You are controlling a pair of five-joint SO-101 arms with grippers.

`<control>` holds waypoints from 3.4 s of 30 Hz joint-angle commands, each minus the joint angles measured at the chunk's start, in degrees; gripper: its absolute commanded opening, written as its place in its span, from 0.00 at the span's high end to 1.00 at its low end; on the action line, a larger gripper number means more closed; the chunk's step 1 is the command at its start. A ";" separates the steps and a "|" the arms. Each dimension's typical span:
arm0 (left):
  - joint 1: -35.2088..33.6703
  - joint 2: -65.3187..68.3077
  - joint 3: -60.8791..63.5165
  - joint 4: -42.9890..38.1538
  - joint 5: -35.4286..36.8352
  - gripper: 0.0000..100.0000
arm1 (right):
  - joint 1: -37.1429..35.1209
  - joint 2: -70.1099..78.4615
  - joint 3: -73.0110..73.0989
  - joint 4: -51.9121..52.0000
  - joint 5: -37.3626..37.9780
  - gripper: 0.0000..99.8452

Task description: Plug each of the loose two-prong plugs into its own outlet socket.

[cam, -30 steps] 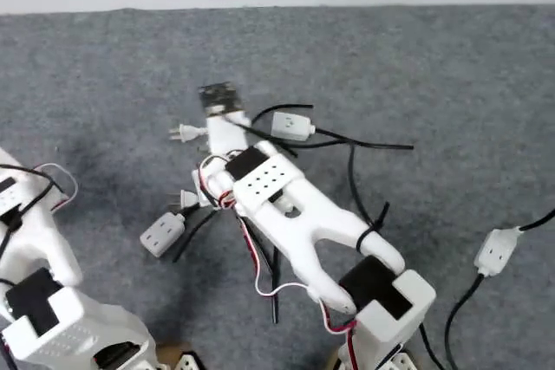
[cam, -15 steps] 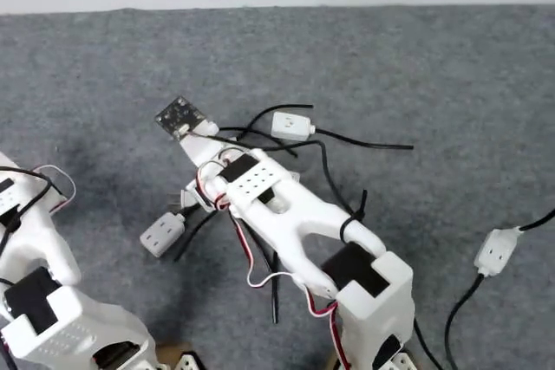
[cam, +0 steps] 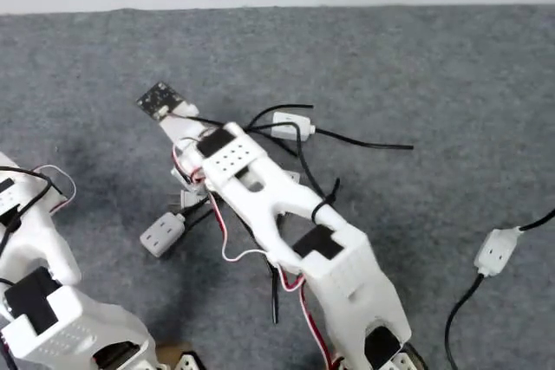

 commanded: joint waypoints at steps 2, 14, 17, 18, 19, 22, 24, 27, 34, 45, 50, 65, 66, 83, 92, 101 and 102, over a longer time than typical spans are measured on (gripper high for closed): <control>-0.09 -0.26 -2.51 0.44 0.26 0.98 | -3.91 1.98 -5.54 8.92 0.44 0.76; -0.09 -0.26 -2.51 0.53 0.18 0.98 | -1.89 3.12 -5.80 7.08 2.99 0.76; -0.09 -0.26 -2.51 0.53 0.18 0.98 | -1.36 3.82 -6.59 5.93 2.81 0.76; 0.00 -0.26 -2.51 0.53 0.18 0.98 | -1.36 4.09 -7.38 6.20 2.81 0.76; 0.00 -0.26 -2.51 0.53 0.18 0.98 | -1.36 4.35 -7.82 6.29 2.81 0.76; 0.00 -0.26 -2.51 0.70 0.18 0.98 | -0.57 5.23 -8.53 6.20 2.81 0.76; 0.00 -0.26 -2.51 1.23 0.18 0.98 | -0.13 5.85 -9.93 6.55 2.81 0.76; 0.00 -0.26 -2.51 1.23 0.18 0.98 | 1.36 6.29 -10.81 6.37 2.81 0.76; 0.00 -0.26 -2.51 1.23 0.18 0.98 | 2.77 8.22 -13.01 6.55 2.81 0.79; 0.00 -0.26 -2.51 1.23 0.18 0.98 | 2.95 6.46 -13.10 8.92 2.73 0.99; 0.09 -0.26 -2.51 1.14 0.18 0.98 | 2.86 -6.20 -13.01 15.25 2.11 0.99; 0.18 -0.26 -2.51 1.14 0.18 0.98 | 14.90 -47.69 -12.48 42.77 -0.44 0.99; 0.18 -0.26 -2.51 1.14 0.18 0.98 | 17.45 -49.98 -10.99 43.12 -0.35 0.99; 0.18 -0.26 -2.51 1.23 0.18 0.98 | 53.32 -67.21 62.95 6.55 20.04 0.99; 0.09 -0.26 -2.51 1.32 0.18 0.98 | 59.30 -67.21 64.26 0.75 9.85 0.99; 0.09 -0.26 -2.51 1.32 0.18 0.98 | 60.44 -65.63 64.18 -1.71 1.49 0.99; 0.09 -0.26 -2.51 1.32 0.18 0.98 | 60.44 -64.40 64.09 -2.68 1.58 0.99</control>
